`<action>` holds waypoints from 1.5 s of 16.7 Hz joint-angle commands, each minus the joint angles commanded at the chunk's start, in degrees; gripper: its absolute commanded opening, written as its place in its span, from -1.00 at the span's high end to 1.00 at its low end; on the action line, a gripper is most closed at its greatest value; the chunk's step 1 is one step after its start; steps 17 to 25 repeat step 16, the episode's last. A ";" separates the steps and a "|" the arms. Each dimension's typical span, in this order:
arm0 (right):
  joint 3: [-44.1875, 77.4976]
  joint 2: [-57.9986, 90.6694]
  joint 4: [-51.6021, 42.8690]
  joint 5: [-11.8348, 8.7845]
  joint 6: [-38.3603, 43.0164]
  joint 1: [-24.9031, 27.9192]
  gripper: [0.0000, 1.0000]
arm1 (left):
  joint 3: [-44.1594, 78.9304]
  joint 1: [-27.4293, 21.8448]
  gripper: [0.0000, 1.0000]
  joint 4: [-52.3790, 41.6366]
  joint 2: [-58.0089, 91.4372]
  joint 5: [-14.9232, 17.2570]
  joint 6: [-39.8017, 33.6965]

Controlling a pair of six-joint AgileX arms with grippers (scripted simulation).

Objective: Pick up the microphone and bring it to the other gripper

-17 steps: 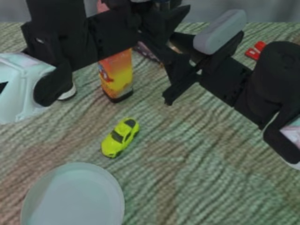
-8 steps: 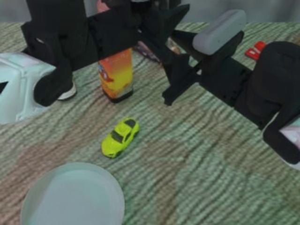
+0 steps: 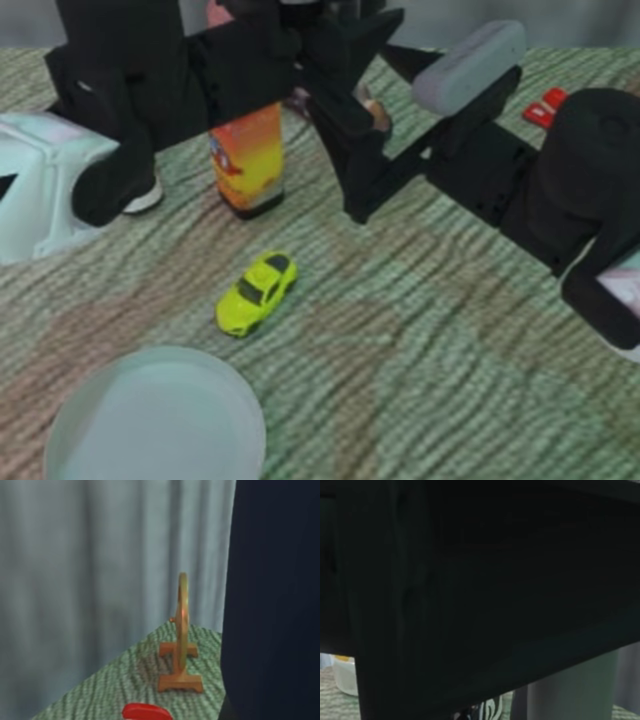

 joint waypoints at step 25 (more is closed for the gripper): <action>-14.69 -15.29 -0.51 -2.83 0.16 -1.91 -1.00 | -4.39 9.26 1.00 -0.61 -4.71 8.02 0.41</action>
